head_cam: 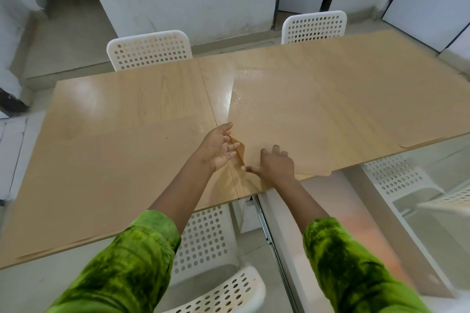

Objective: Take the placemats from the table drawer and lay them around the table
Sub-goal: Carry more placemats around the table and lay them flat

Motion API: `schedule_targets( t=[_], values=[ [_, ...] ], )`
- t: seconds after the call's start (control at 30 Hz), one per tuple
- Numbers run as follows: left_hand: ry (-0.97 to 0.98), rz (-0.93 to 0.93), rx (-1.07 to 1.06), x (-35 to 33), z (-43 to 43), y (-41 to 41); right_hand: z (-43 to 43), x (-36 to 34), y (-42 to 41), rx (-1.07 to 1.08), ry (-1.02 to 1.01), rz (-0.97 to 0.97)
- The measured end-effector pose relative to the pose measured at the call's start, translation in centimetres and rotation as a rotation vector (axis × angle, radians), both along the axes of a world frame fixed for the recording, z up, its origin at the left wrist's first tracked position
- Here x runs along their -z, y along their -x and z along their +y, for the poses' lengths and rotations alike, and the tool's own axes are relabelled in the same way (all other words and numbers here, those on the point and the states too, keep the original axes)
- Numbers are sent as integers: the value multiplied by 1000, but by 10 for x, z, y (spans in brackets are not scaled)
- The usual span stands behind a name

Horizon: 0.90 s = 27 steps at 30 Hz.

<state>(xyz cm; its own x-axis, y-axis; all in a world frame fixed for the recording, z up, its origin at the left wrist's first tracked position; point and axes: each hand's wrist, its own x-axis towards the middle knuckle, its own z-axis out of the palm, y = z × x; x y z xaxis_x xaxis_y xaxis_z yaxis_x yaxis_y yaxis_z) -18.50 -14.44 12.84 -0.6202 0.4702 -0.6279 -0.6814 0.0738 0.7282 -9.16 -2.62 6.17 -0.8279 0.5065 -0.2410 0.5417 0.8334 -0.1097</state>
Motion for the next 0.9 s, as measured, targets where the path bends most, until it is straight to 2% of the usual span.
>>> schedule_targets(
  t=[0.4, 0.53, 0.6, 0.67, 0.73, 0.83, 0.9],
  values=[
    [-38, -4, -24, 3, -4, 5, 12, -6, 8, 14, 41, 32],
    [27, 63, -30, 2, -12, 2, 14, -8, 7, -6, 54, 59],
    [131, 168, -22, 5, -13, -6, 15, -8, 5, -11, 82, 83],
    [281, 319, 52, 11, -11, -19, 16, -10, 4, 29, 149, 126],
    [350, 384, 146, 16, -4, -35, 18, -16, 4, 130, 284, 203],
    [205, 285, 256, 23, 10, -53, 22, -26, 5, 322, 569, 411],
    [161, 291, 332, 25, 19, -57, 27, -39, 6, 406, 694, 549]
  ],
)
